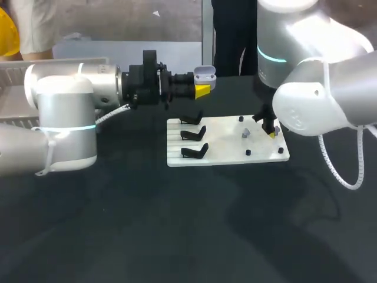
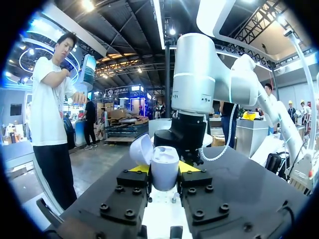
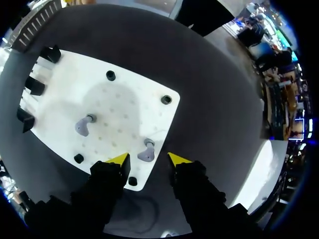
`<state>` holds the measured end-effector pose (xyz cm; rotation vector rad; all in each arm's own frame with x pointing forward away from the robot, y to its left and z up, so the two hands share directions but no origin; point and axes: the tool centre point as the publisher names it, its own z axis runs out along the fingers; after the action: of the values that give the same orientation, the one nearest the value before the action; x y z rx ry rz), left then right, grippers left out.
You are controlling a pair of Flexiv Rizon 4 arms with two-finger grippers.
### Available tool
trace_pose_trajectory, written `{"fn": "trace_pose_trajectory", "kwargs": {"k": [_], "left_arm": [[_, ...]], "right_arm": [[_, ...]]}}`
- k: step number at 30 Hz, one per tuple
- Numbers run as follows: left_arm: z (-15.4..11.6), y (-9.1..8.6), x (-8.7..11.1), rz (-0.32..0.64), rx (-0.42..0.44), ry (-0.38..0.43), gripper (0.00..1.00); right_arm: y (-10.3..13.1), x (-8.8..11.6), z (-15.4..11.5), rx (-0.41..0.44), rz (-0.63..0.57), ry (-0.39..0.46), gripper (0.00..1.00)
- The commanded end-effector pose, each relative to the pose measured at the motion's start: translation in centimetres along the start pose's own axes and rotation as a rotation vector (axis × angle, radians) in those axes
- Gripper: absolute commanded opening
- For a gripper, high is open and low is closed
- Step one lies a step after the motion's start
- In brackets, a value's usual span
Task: Pick up each earbud case from the left stands, insert the matching earbuds, close the lid, and place the case in the box.
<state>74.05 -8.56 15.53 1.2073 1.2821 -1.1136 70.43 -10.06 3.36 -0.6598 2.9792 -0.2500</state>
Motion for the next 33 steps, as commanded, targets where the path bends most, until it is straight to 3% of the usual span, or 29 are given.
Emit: {"fn": "trace_pose_trajectory", "kwargs": {"k": [1,15,22,30,33], "left_arm": [[0.00,-0.24,0.06,0.004,-0.009,-0.004,0.00],[0.00,-0.24,0.06,0.004,-0.009,-0.004,0.00],[0.00,-0.24,0.06,0.004,-0.009,-0.004,0.00],[0.00,-0.24,0.06,0.004,-0.009,-0.004,0.00],[0.00,-0.24,0.06,0.004,-0.009,-0.004,0.00]], "right_arm": [[0.33,-0.54,0.46,0.014,0.005,0.018,0.41],[0.20,-0.36,0.38,0.032,0.032,0.013,0.35],[0.22,-0.34,0.22,0.036,0.040,0.013,0.26],[0.32,-0.31,0.21,0.035,0.048,0.010,0.26],[0.37,-0.41,0.31,0.033,0.049,0.010,0.21]]}}
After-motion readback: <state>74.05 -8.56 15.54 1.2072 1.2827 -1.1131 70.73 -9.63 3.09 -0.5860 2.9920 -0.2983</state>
